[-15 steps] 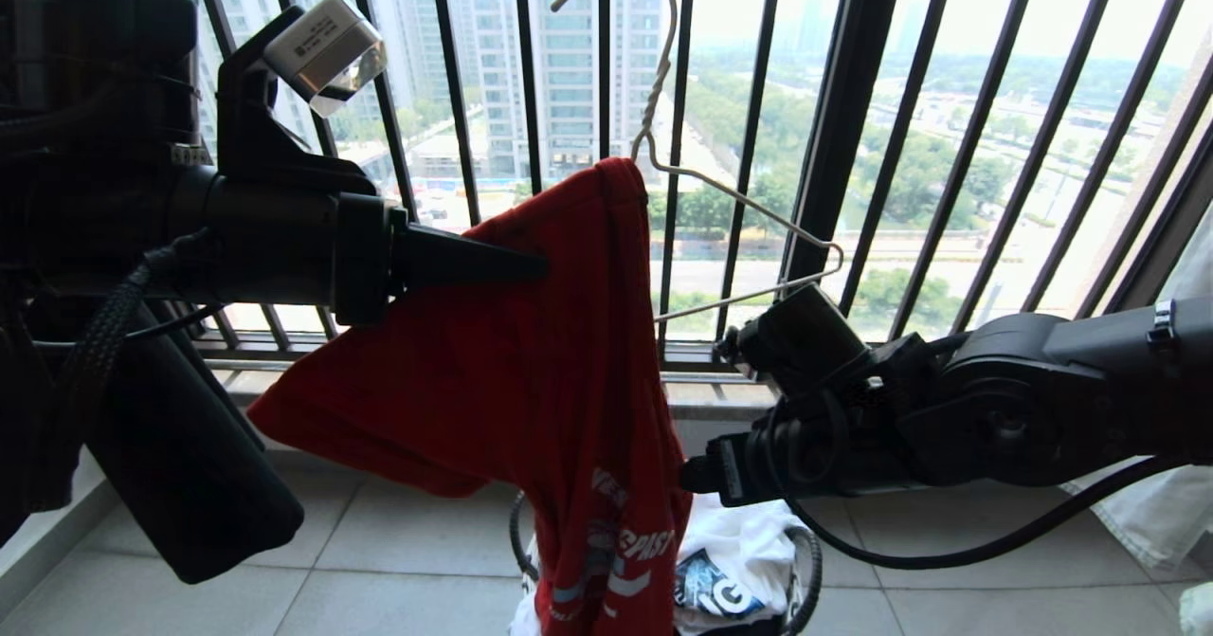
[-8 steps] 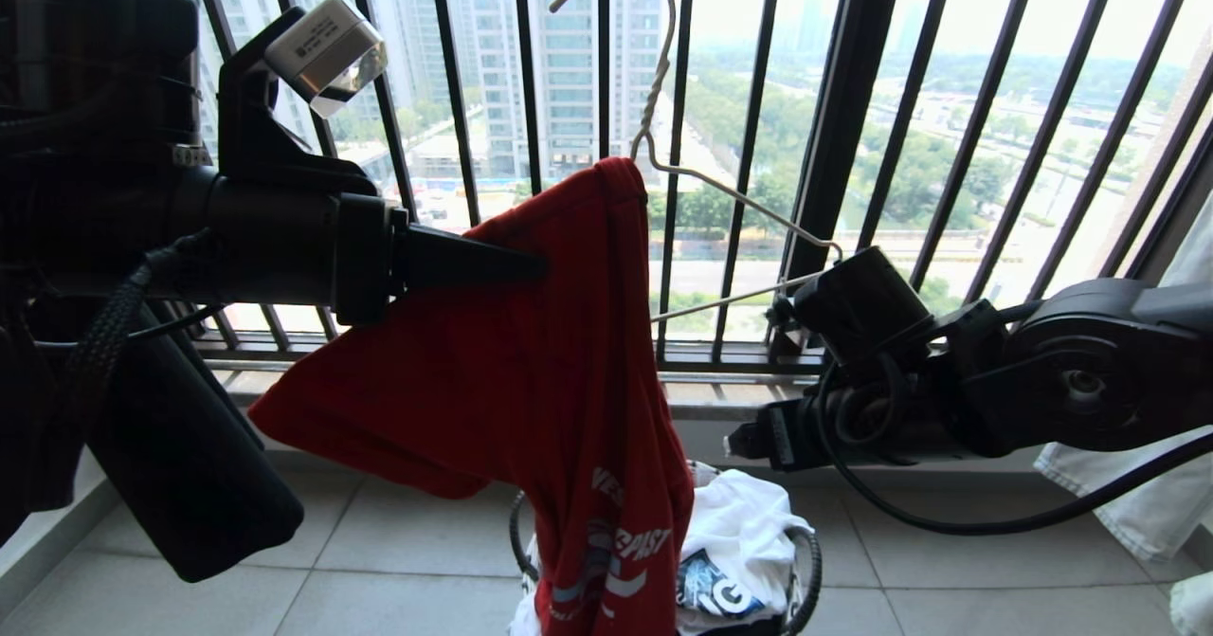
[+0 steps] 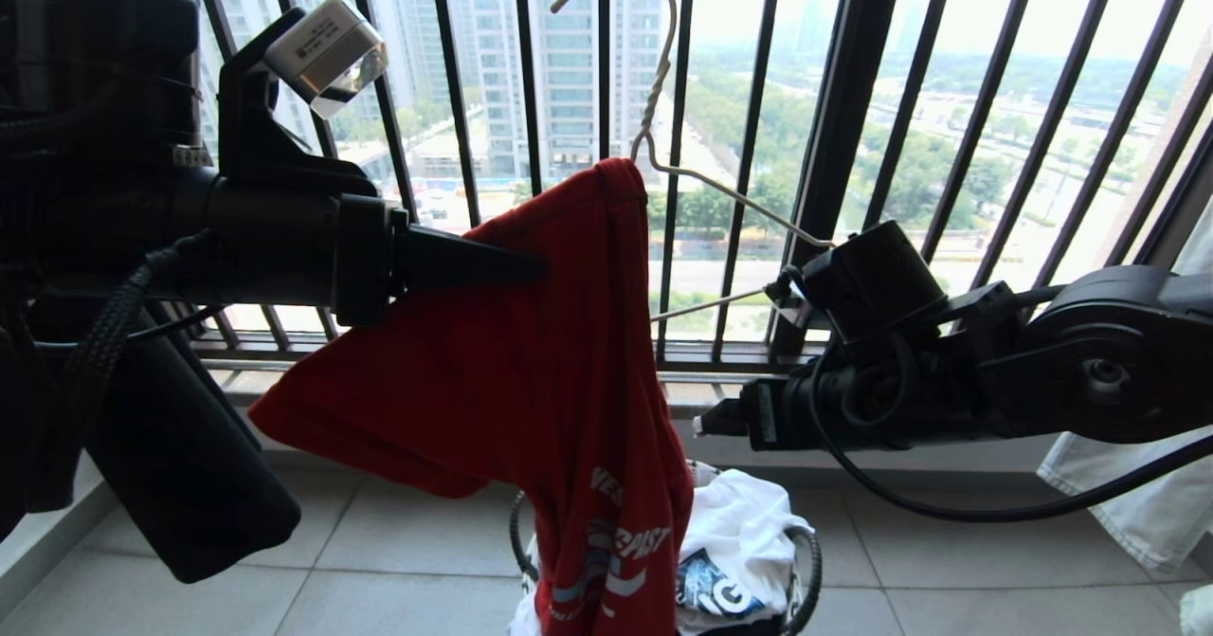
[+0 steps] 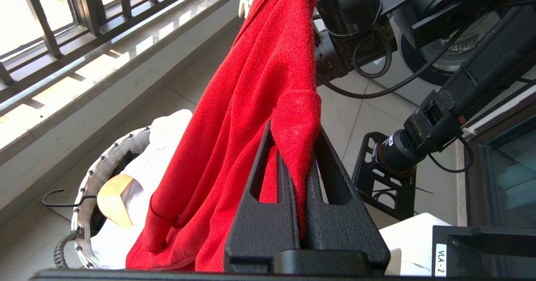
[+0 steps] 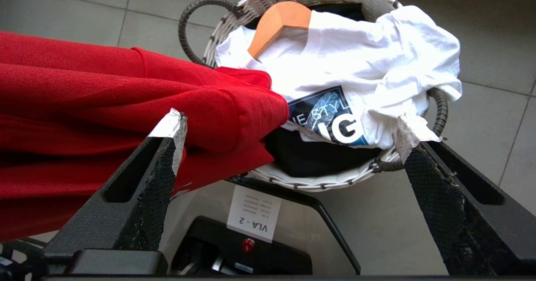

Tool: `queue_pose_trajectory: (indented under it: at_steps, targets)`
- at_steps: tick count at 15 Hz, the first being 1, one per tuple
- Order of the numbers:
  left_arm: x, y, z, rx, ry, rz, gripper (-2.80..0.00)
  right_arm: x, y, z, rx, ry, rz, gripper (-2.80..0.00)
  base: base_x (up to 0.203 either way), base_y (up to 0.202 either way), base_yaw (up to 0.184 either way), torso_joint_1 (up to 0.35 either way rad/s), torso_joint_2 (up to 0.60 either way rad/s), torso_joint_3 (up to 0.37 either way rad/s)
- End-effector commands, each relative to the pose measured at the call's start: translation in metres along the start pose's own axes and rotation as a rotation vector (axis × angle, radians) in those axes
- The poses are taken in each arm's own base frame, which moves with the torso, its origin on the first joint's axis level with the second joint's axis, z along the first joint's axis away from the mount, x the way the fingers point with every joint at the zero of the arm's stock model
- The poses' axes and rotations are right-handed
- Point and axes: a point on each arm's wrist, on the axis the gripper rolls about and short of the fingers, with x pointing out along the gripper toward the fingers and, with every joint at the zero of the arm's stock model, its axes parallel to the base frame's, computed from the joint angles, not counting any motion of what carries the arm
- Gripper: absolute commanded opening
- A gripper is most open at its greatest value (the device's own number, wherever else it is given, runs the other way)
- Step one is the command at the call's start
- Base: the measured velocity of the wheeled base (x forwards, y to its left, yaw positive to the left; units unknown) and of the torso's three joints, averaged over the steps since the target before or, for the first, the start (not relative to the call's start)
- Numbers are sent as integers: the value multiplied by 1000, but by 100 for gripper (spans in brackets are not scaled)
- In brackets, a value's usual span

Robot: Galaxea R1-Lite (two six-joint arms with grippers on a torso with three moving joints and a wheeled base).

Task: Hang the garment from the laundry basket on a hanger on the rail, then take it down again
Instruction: Hang the clothes on the clothes rack

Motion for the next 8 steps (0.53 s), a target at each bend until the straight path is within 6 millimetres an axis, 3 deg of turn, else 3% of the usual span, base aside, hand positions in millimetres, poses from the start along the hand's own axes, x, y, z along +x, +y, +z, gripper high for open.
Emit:
queue_pose_trajectory:
  at_steps: [1, 8]
  targets:
    - [0, -1, 0, 0, 0, -5, -280, 11, 4, -3, 0, 19, 8, 0, 0, 0, 0, 0, 0, 0]
    - [0, 0, 0, 0, 0, -5, -280, 10, 18, -12, -14, 38, 41, 0, 0, 0, 0, 0, 0, 0]
